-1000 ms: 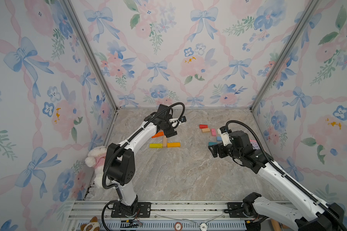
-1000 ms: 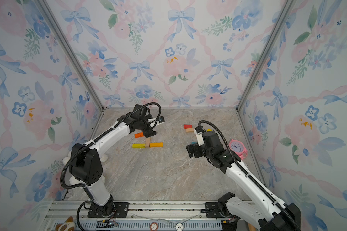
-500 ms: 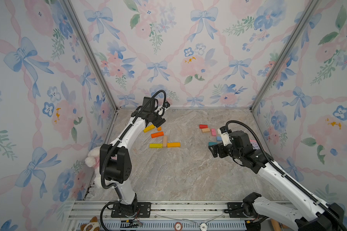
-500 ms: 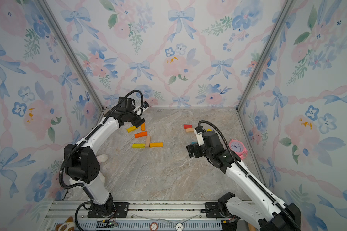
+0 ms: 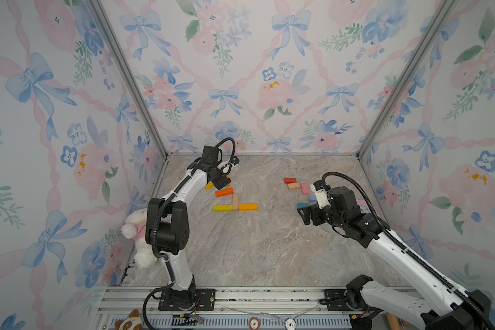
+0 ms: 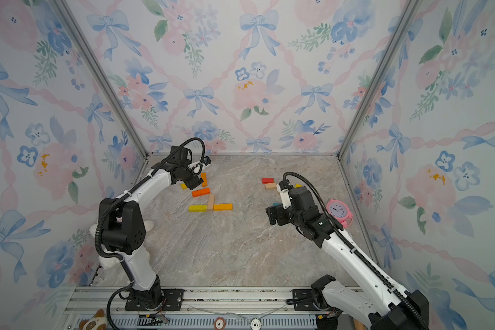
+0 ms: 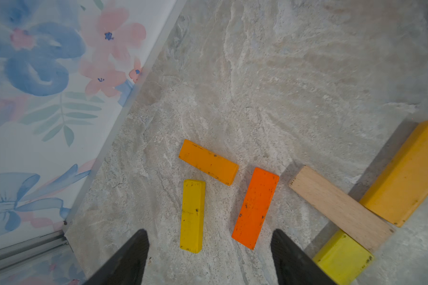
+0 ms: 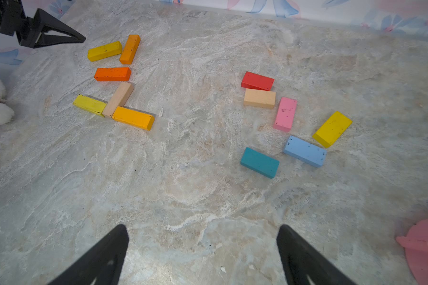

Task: Assemble the letter t with building blocks
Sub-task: Pick up the building block from the center of the board.

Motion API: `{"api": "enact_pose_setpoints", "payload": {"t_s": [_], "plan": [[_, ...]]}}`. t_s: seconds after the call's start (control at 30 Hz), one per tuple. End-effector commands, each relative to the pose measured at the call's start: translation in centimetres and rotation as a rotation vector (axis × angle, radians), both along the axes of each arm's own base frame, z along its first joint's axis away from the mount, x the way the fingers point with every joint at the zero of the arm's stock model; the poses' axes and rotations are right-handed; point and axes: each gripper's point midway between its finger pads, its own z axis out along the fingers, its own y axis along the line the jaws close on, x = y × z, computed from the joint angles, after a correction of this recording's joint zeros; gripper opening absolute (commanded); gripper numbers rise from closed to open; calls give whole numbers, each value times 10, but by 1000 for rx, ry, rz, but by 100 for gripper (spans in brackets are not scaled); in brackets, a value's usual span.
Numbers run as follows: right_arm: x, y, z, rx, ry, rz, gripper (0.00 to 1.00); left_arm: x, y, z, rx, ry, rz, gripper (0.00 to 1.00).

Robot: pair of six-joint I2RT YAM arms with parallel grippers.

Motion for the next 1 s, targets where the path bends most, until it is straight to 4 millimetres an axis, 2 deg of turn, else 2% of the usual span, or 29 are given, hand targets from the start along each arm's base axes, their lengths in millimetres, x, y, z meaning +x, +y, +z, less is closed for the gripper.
{"api": "enact_pose_setpoints", "payload": {"t_s": [0.0, 0.23, 0.5, 0.97], "plan": [[1, -6, 5, -13, -5, -16, 96, 4, 2, -22, 17, 44, -24, 80], [3, -5, 4, -14, -5, -16, 96, 7, 0, -43, -1, 96, -28, 76], [4, -5, 2, -15, 3, -13, 96, -14, -3, -66, -1, 173, -85, 74], [1, -6, 4, -10, 0, -15, 96, -28, 2, -91, 11, 238, -74, 71]]}}
